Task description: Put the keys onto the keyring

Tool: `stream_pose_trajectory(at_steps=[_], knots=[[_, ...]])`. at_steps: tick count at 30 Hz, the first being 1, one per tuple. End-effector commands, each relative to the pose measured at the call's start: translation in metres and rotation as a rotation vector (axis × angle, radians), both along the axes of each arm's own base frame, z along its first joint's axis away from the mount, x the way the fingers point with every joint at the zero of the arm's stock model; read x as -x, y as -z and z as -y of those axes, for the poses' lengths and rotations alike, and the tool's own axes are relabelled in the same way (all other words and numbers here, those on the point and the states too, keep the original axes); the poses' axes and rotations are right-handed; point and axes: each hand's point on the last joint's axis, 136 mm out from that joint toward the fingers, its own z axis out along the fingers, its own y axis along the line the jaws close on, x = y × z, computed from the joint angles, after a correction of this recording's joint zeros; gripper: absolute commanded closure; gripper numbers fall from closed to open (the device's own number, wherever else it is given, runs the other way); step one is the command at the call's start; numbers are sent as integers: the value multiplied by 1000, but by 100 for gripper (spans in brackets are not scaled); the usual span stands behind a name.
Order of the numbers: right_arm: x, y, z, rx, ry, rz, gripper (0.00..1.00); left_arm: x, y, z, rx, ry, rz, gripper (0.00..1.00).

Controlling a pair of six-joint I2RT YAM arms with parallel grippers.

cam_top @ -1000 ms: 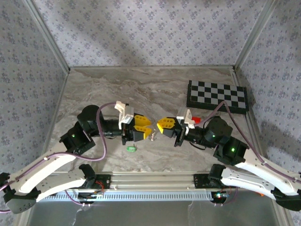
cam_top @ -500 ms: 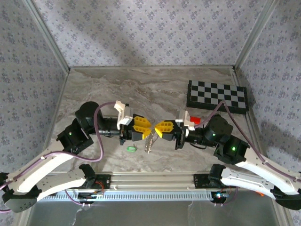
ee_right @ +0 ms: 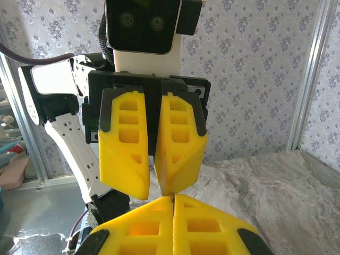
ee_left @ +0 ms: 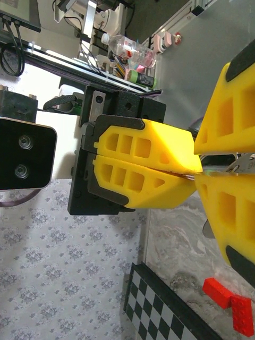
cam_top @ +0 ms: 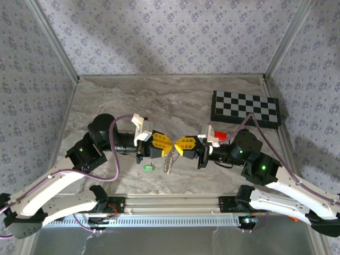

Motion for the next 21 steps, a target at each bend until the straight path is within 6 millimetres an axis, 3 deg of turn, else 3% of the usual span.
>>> stream_pose_trajectory(at_steps=[1, 16, 21], knots=[[9, -23, 4, -61, -29, 47, 100, 5, -4, 0, -2, 22, 14, 84], [10, -20, 2, -55, -40, 45, 100, -6, 3, 4, -17, -31, 9, 83], [10, -19, 1, -50, -40, 45, 100, -13, 4, 2, -17, -81, 15, 74]])
